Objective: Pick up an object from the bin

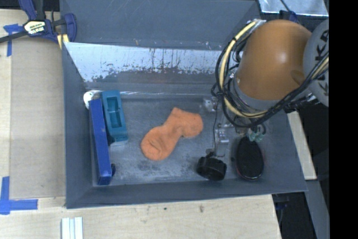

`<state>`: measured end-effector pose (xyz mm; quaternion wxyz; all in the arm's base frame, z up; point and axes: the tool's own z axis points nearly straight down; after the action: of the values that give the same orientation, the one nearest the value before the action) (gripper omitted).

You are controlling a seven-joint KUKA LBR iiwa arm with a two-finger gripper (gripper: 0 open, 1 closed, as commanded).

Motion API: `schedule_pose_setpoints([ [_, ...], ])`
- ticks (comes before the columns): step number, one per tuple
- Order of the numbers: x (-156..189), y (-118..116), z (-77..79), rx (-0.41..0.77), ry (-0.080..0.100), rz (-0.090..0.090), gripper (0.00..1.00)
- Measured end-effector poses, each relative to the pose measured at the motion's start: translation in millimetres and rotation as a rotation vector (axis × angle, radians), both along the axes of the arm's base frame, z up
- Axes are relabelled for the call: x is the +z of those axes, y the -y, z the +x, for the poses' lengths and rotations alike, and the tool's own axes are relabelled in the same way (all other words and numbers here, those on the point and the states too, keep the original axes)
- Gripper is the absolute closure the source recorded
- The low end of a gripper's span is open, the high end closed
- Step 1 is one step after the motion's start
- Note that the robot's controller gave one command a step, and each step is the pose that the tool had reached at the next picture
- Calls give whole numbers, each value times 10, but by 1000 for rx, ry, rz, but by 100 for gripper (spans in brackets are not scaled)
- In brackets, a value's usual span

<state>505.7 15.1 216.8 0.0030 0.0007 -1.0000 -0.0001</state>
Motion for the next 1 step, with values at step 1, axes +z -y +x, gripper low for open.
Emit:
schedule_pose_setpoints([
  [1,46,1,16,0,9,0,0],
])
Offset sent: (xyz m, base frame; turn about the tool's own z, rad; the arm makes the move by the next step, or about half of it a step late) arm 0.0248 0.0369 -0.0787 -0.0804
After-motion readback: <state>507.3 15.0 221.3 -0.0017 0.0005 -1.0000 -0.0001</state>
